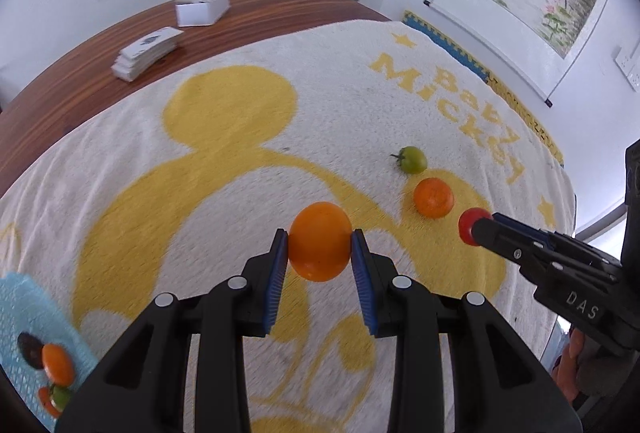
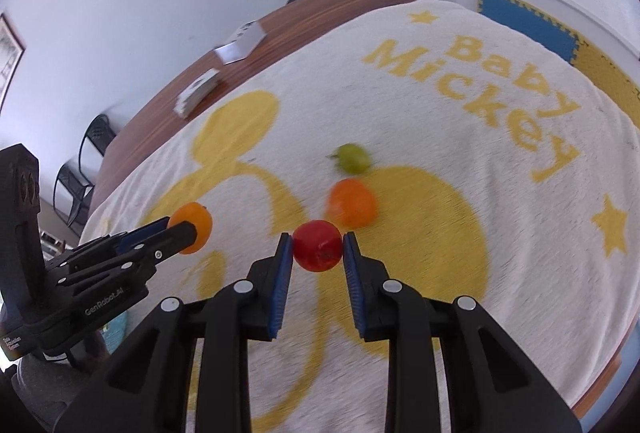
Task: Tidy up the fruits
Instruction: 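Carry both fruits to the blue basket and open both tools to release, then move both open tools back to the last orange and green tomato, then grasp the orange with the right tool while the left tool grasps the green tomato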
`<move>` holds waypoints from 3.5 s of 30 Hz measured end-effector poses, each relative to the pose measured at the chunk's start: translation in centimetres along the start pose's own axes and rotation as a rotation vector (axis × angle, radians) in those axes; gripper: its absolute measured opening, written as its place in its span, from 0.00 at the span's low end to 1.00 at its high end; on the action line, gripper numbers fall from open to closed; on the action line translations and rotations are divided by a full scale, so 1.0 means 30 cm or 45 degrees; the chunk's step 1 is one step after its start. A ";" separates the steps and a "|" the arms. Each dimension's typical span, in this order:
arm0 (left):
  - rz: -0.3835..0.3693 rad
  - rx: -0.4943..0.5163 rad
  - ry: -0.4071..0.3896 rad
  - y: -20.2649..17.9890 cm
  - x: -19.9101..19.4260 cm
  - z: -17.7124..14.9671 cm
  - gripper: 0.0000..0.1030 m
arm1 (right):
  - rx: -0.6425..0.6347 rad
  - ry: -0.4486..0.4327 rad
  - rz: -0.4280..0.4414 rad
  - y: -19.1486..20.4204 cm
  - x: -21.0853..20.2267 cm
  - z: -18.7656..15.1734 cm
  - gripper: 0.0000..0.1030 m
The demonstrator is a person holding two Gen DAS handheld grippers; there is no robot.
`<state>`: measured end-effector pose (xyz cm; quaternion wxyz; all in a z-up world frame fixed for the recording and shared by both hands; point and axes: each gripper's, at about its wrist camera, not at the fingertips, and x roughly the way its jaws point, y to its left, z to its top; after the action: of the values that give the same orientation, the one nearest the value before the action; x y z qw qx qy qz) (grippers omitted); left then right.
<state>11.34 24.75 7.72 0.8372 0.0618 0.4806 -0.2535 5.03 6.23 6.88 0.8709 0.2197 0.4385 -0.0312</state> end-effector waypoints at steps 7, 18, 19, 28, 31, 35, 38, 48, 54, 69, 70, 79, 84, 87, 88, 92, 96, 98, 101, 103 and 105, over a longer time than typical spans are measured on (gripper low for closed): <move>0.065 -0.080 -0.050 0.148 -0.143 -0.092 0.32 | -0.092 0.027 0.082 0.195 -0.009 -0.085 0.25; 0.164 -0.143 -0.067 0.375 -0.303 -0.242 0.32 | -0.234 0.069 0.220 0.504 -0.033 -0.225 0.25; 0.181 -0.155 -0.063 0.409 -0.316 -0.259 0.32 | -0.248 0.073 0.230 0.532 -0.035 -0.239 0.25; 0.216 -0.240 -0.106 0.581 -0.432 -0.349 0.66 | -0.330 0.089 0.277 0.735 -0.045 -0.347 0.25; 0.221 -0.230 -0.110 0.612 -0.463 -0.372 0.66 | -0.348 0.092 0.280 0.786 -0.036 -0.368 0.25; 0.219 -0.250 -0.116 0.658 -0.488 -0.401 0.67 | -0.375 0.093 0.276 0.839 -0.019 -0.390 0.25; 0.221 -0.251 -0.120 0.682 -0.501 -0.414 0.75 | -0.382 0.103 0.251 0.867 0.011 -0.406 0.26; 0.201 -0.228 -0.143 0.705 -0.507 -0.408 0.84 | -0.341 0.105 0.169 0.851 0.052 -0.418 0.37; 0.188 -0.229 -0.187 0.683 -0.501 -0.385 0.93 | -0.294 0.085 0.120 0.796 0.041 -0.412 0.47; 0.174 -0.213 -0.172 0.484 -0.402 -0.280 0.94 | -0.178 0.099 0.041 0.515 0.048 -0.337 0.51; 0.177 -0.204 -0.168 0.463 -0.392 -0.270 0.94 | -0.168 0.102 0.037 0.488 0.048 -0.325 0.51; 0.168 -0.185 -0.142 0.259 -0.267 -0.140 0.94 | -0.090 0.104 0.005 0.209 0.051 -0.202 0.51; 0.157 -0.175 -0.122 0.166 -0.189 -0.087 0.94 | -0.042 0.102 -0.020 0.057 0.065 -0.133 0.52; 0.154 -0.176 -0.110 0.115 -0.140 -0.062 0.94 | -0.028 0.105 -0.033 -0.023 0.079 -0.092 0.52; 0.155 -0.181 -0.105 0.099 -0.122 -0.055 0.94 | -0.025 0.106 -0.034 -0.043 0.084 -0.080 0.52; 0.157 -0.201 -0.091 0.055 -0.069 -0.035 0.94 | -0.023 0.111 -0.033 -0.115 0.112 -0.020 0.52; 0.173 -0.220 -0.077 0.041 -0.038 -0.022 0.94 | -0.041 0.114 -0.019 -0.144 0.138 0.027 0.52; 0.186 -0.232 -0.069 0.041 -0.025 -0.017 0.94 | -0.060 0.114 -0.010 -0.148 0.151 0.047 0.52; 0.205 -0.247 -0.061 0.046 -0.011 -0.007 0.94 | -0.086 0.125 0.011 -0.147 0.184 0.078 0.52; 0.221 -0.256 -0.057 0.049 -0.003 0.002 0.94 | -0.103 0.134 0.026 -0.141 0.203 0.093 0.52; 0.228 -0.263 -0.053 0.051 0.004 0.008 0.94 | -0.125 0.138 0.038 -0.132 0.219 0.105 0.52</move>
<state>12.30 25.94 7.53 0.8681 0.0125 0.4793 -0.1281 10.44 2.27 2.01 0.8559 0.1847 0.4827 0.0151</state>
